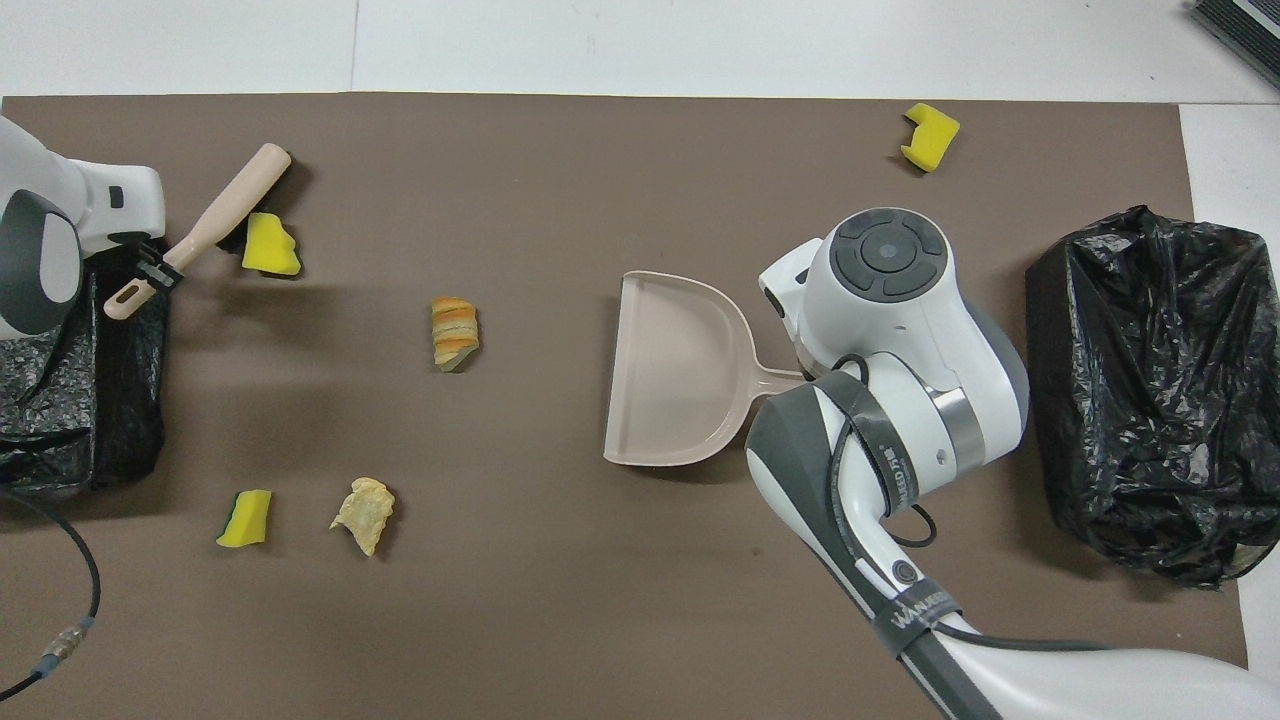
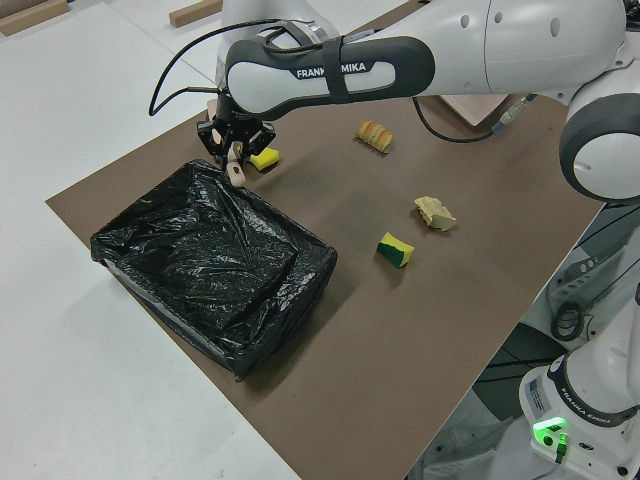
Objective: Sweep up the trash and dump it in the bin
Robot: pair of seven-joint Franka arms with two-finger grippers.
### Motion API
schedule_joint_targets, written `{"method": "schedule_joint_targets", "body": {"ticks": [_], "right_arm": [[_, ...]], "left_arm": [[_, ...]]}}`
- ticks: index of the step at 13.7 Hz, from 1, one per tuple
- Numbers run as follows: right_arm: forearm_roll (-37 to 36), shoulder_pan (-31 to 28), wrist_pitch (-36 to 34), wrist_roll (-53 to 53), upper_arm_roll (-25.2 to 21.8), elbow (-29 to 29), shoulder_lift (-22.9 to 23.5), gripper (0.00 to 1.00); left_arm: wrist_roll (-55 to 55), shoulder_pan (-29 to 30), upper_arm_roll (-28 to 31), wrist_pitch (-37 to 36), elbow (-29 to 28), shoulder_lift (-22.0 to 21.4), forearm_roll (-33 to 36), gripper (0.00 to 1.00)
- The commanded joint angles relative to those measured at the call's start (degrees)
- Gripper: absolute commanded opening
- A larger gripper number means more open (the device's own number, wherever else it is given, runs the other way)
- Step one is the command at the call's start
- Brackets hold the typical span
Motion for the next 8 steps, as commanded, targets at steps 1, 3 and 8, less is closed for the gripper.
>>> {"method": "schedule_joint_targets", "body": {"ticks": [1, 3, 8], "right_arm": [[-0.8, -1.0, 1.3, -2.2, 0.2, -3.7, -2.6, 0.00], [-0.6, -2.0, 2.0, -4.2, 0.3, -5.4, -3.2, 0.00], [-0.6, -2.1, 3.7, -4.3, 0.3, -6.4, -3.6, 0.00]], "left_arm": [[-0.9, -3.0, 0.5, -4.9, -8.9, -8.0, 0.8, 0.00], [-5.0, -5.0, 0.2, -7.2, -17.9, -14.9, 0.6, 0.00], [-24.5, -14.4, 0.2, -8.1, -29.1, -26.0, 0.6, 0.00]]}}
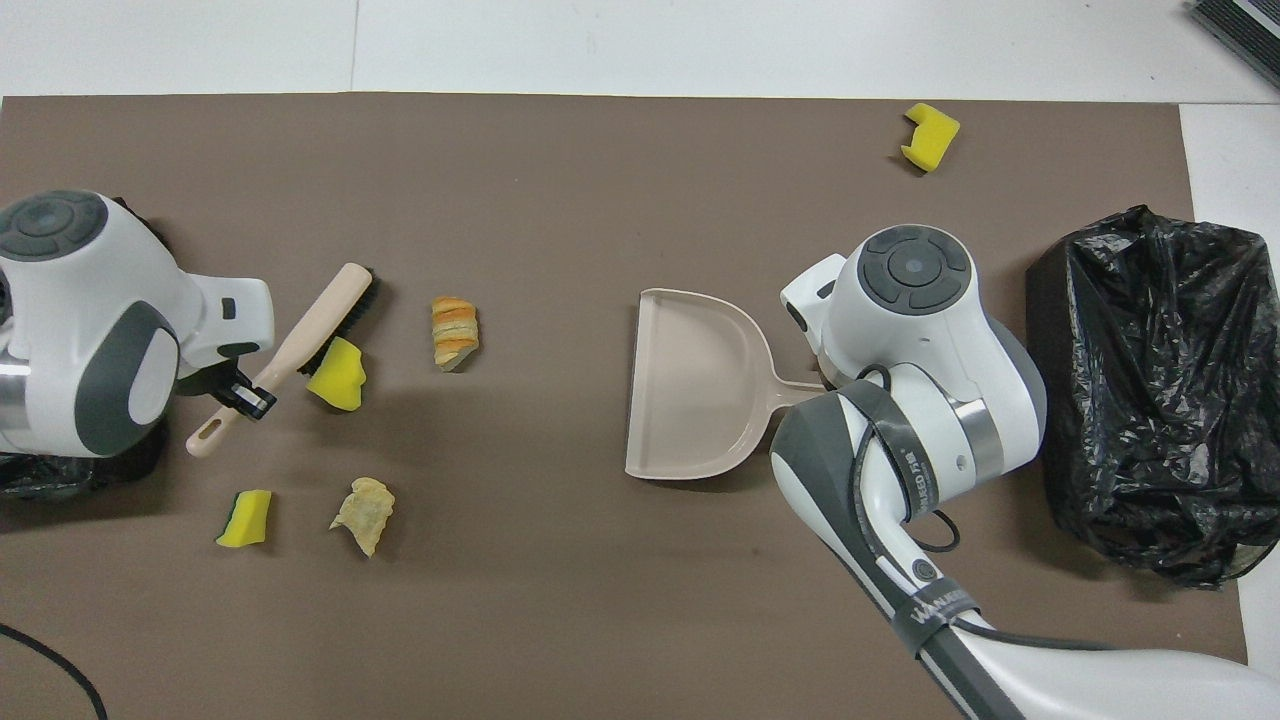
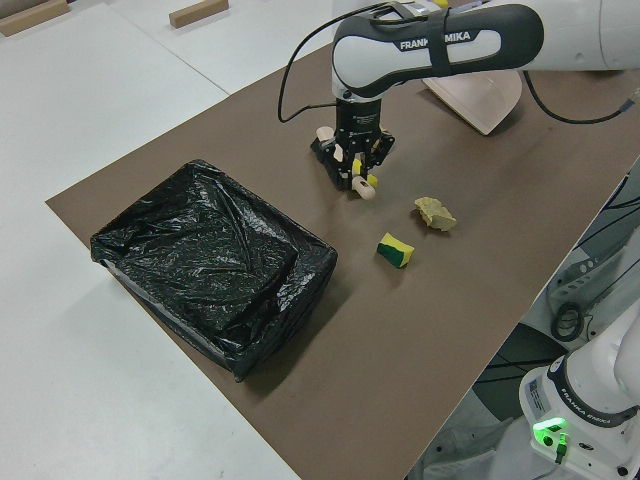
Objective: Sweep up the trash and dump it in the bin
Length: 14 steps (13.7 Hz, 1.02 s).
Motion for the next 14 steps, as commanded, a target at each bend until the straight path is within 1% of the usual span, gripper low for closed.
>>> {"method": "schedule_joint_targets", "body": {"ticks": [1, 2, 3, 4, 6, 7, 8, 10, 12, 14], "right_arm": [[-0.5, -0.3, 1.2, -1.3, 0.4, -2.1, -2.1, 0.00], [-0.5, -0.3, 1.4, -1.3, 0.4, -2.1, -2.1, 0.00], [-0.5, -0.2, 1.5, -1.3, 0.3, -2.2, -2.1, 0.00], [-0.5, -0.1, 1.5, -1.3, 0.3, -2.2, -2.1, 0.00], [-0.5, -0.1, 1.6, -1.1, 0.4, -2.2, -2.1, 0.00], [-0.5, -0.1, 1.6, -0.9, 0.4, -2.2, -2.0, 0.00], [-0.5, -0.1, 2.1, -0.8, 0.4, -2.4, -2.1, 0.00], [-0.4, -0.1, 2.7, -0.5, 0.4, -3.1, -2.3, 0.00], [-0.3, -0.1, 2.8, -0.5, 0.4, -3.6, -2.3, 0.00], [-0.2, -0.1, 3.6, -0.4, 0.4, -4.0, -2.4, 0.00]], "left_arm": [[-11.3, -3.2, 0.9, -1.3, -4.6, -7.1, 0.6, 0.00], [-18.1, -3.2, 0.9, -3.9, -4.7, -8.7, 0.6, 0.00], [-24.4, -2.9, 1.0, -7.1, -4.8, -11.2, 0.6, 0.00], [-27.9, -2.7, 1.0, -9.5, -5.1, -13.2, 0.6, 0.00], [-39.2, -2.7, 1.1, -15.9, -7.7, -17.9, 0.8, 0.00], [-44.7, -2.7, 1.1, -17.0, -11.0, -20.6, 1.0, 0.00], [-49.6, -2.7, 1.0, -16.8, -15.1, -23.6, 1.2, 0.00], [-59.0, -2.6, 0.9, -16.5, -21.1, -28.5, 1.2, 0.00], [-64.3, -2.3, 1.0, -16.7, -25.8, -32.1, 1.2, 0.00], [-70.3, -2.2, 0.9, -17.1, -28.3, -33.1, 1.2, 0.00]]}}
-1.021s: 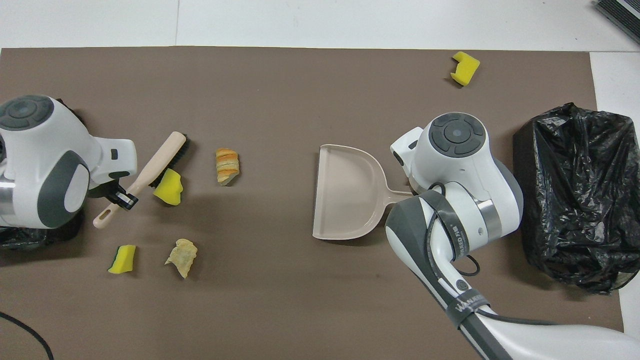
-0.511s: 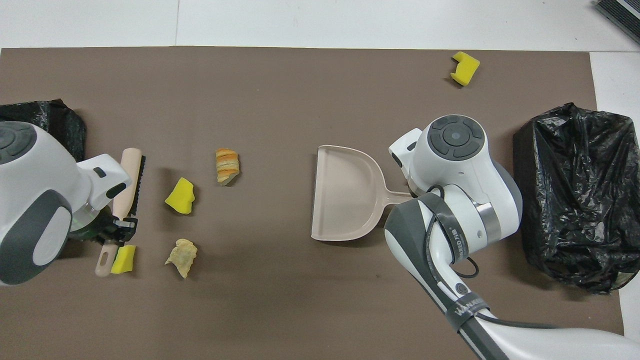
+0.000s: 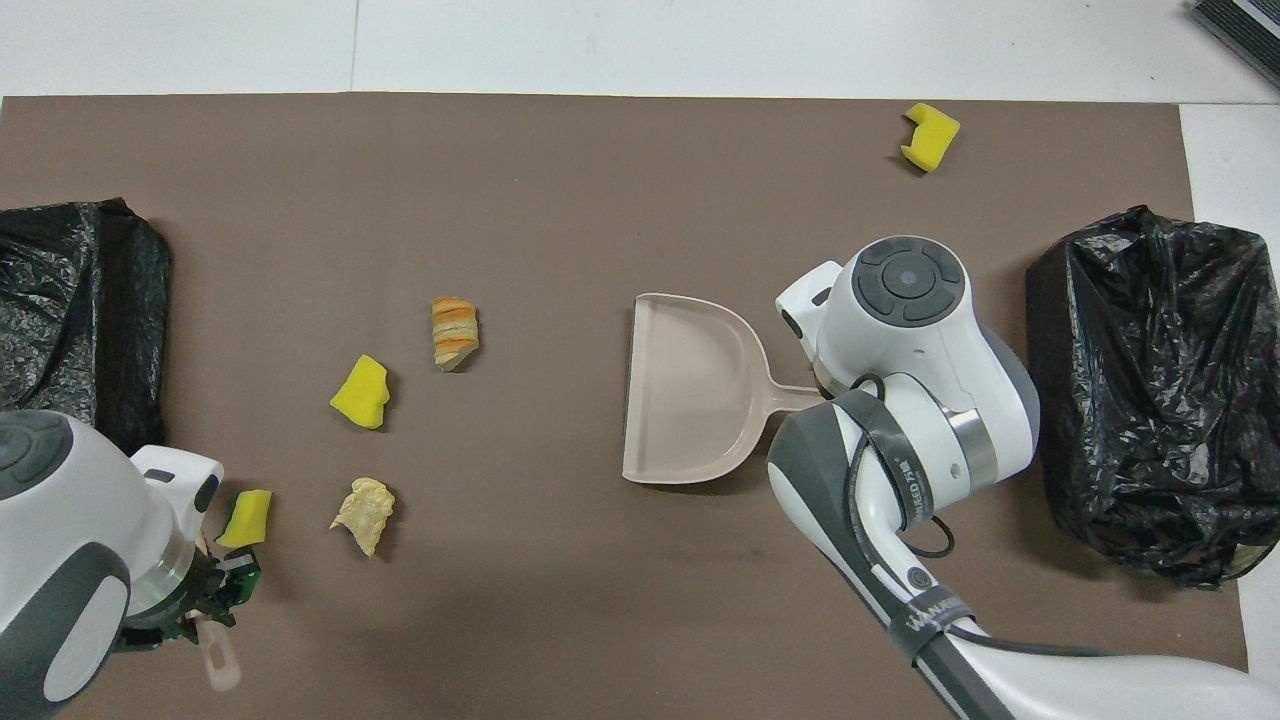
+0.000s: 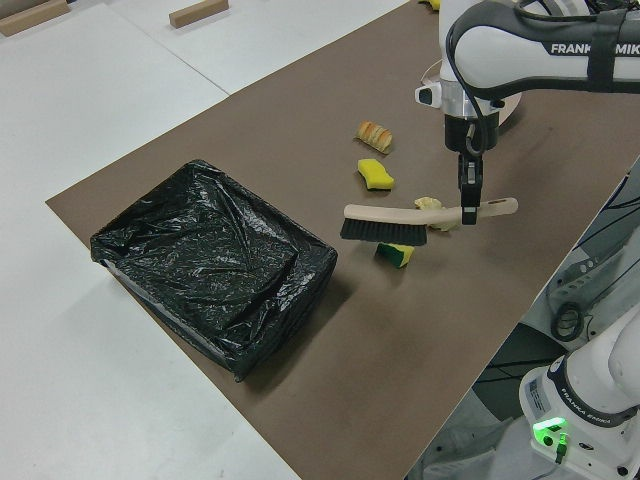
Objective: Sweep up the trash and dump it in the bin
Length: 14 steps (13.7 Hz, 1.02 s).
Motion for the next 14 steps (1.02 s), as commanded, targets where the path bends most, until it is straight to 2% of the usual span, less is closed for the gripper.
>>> {"method": "schedule_joint_targets", "body": {"ticks": [1, 4, 6, 9, 12, 14], "right_arm": [[-0.1, -0.4, 1.7, -0.4, 0.3, -2.5, -2.1, 0.00], [0.1, -0.3, 1.7, 0.9, 0.3, -2.8, -2.3, 0.00], [0.2, -0.3, 2.3, 1.2, 0.3, -2.8, -2.1, 0.00], [0.3, -0.2, 3.0, 1.3, 0.3, -3.2, -2.2, 0.00], [0.3, -0.1, 3.0, 1.7, 0.3, -3.2, -2.2, 0.00], [0.3, 0.3, 3.3, 2.5, 0.3, -3.3, -2.2, 0.00]], "left_arm": [[-8.7, 0.0, -0.3, 1.6, -5.9, -3.4, 1.1, 0.00], [-9.8, -0.6, -0.6, 4.8, -8.9, -3.1, -0.2, 0.00], [-12.4, -2.9, -0.5, 11.8, -10.1, -2.0, -4.2, 0.00], [-14.4, -5.7, -0.5, 21.9, -9.1, 2.7, -9.5, 0.00], [-13.3, -9.5, -0.5, 24.7, -2.1, 9.0, -10.5, 0.00], [-12.1, -9.8, -0.5, 26.3, 1.6, 11.9, -10.5, 0.00]]}}
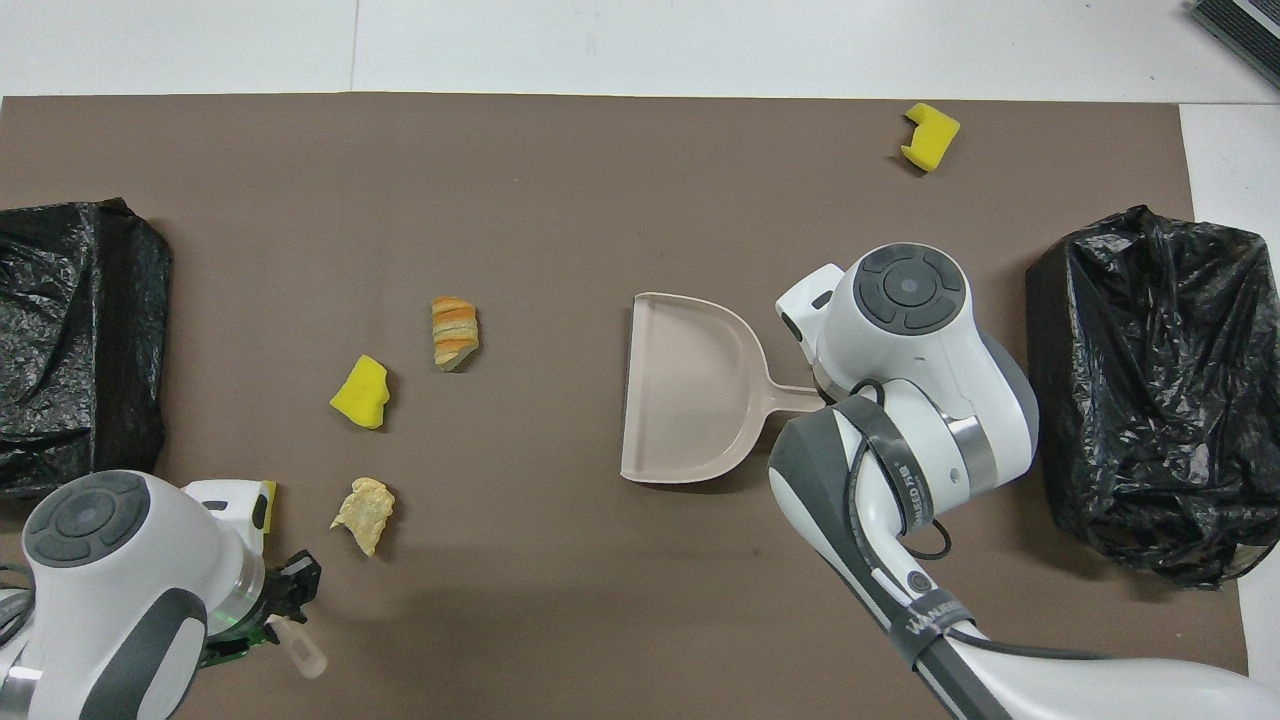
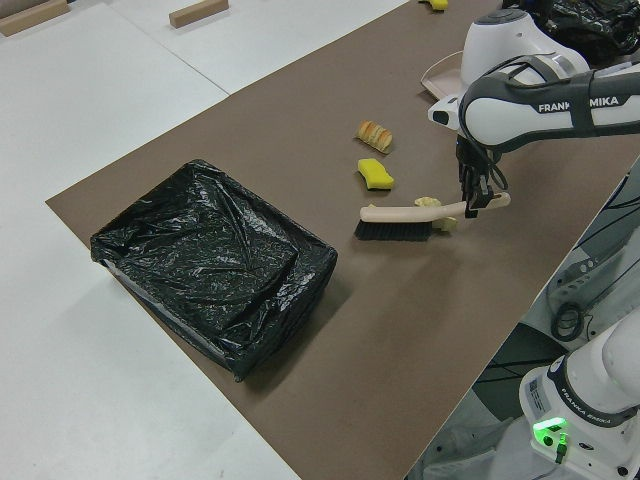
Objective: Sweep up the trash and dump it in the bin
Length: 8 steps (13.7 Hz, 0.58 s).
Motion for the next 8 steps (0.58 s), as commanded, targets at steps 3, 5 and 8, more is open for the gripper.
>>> {"method": "schedule_joint_targets", "body": {"ticks": [3, 5, 8], "right_arm": [[0.2, 0.3, 1.9, 2.4, 0.4, -2.0, -1.7, 0.00], [0.3, 0.3, 1.9, 2.4, 0.4, -2.0, -1.7, 0.00], [0.3, 0.3, 2.9, 3.2, 0.4, -2.0, -1.5, 0.00]], "left_arm": [[0.1, -2.8, 0.6, -0.4, 15.1, 10.7, -0.7, 0.00], [0.1, -2.8, 0.7, -7.3, 18.3, 9.7, -0.7, 0.00], [-0.6, -4.5, 0.6, -21.7, 17.0, 3.0, -0.7, 0.00]]}}
